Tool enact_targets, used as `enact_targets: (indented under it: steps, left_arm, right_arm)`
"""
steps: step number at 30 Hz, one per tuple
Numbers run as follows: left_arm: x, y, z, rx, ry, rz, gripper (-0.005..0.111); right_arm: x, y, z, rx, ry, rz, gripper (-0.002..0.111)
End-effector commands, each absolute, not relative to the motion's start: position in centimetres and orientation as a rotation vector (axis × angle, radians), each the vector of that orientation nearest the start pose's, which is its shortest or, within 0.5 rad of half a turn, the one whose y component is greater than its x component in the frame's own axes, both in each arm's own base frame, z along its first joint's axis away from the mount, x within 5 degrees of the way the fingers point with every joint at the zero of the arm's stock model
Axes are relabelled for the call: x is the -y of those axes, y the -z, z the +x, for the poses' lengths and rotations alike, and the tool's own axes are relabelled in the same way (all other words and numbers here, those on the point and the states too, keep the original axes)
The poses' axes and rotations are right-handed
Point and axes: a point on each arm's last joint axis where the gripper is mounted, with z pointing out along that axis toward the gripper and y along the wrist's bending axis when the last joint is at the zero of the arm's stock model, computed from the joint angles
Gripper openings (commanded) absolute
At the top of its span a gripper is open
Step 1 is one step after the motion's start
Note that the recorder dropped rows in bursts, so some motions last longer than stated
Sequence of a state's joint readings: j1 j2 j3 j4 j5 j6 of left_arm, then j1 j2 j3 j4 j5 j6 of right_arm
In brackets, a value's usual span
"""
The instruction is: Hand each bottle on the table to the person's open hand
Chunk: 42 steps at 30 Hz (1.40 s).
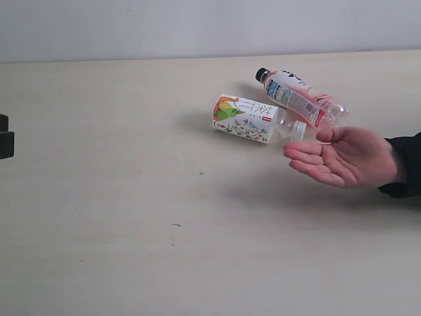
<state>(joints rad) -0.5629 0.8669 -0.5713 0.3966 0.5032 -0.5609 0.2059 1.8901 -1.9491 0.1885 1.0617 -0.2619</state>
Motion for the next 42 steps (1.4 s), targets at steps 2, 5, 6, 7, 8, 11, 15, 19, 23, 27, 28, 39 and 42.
enact_targets:
  steps: [2,5,6,7,8,11,15,19,23,27,28,39,42]
  left_arm:
    - [7.4,-27.7,14.9,-2.212,0.217,0.286,0.000]
    - [7.4,-27.7,14.9,-2.212,0.217,0.286,0.000]
    - [7.4,-27.7,14.9,-2.212,0.217,0.286,0.000]
    - [7.4,-27.7,14.9,-2.212,0.217,0.286,0.000]
    - [7.4,-27.7,14.9,-2.212,0.217,0.286,0.000]
    - [7.4,-27.7,14.9,-2.212,0.217,0.286,0.000]
    - [7.4,-27.7,14.9,-2.212,0.217,0.286,0.000]
    - [7.4,-27.7,14.9,-2.212,0.217,0.286,0.000]
    - [7.4,-27.7,14.9,-2.212,0.217,0.286,0.000]
    - [7.4,-27.7,14.9,-2.212,0.217,0.286,0.000]
    - [7.4,-27.7,14.9,-2.212,0.217,0.286,0.000]
    - [7.4,-27.7,14.9,-2.212,0.217,0.286,0.000]
    - [7.4,-27.7,14.9,-2.212,0.217,0.286,0.000]
  right_arm:
    - [-12.0,-28.5,47.7,-2.584,-0.204,-0.714,0.054]
    - [-12.8,-25.3,49.2,-2.598,-0.231,-0.794,0.088]
    - [-12.9,-24.2,49.5,-2.615,-0.232,-0.803,0.088]
    - [-13.2,-23.4,49.6,-2.627,-0.240,-0.815,0.087]
    - [-13.3,-22.6,49.7,-2.643,-0.245,-0.818,0.085]
    - [-14.1,-20.9,49.8,-2.671,-0.252,-0.843,0.082]
    - [-15.0,-19.9,49.4,-2.692,-0.223,-0.893,0.084]
    - [-15.0,-19.3,49.0,-2.713,-0.180,-0.925,0.091]
    - [-15.0,-18.4,48.8,-2.739,-0.165,-0.950,0.091]
    - [-15.0,-17.4,48.4,-2.757,-0.119,-1.008,0.091]
    - [-15.0,-17.4,48.4,-2.759,-0.115,-1.010,0.091]
    - [-15.1,-14.3,48.6,-2.818,-0.129,-1.026,0.091]
    - [-15.1,-13.5,48.6,-2.833,-0.128,-1.031,0.090]
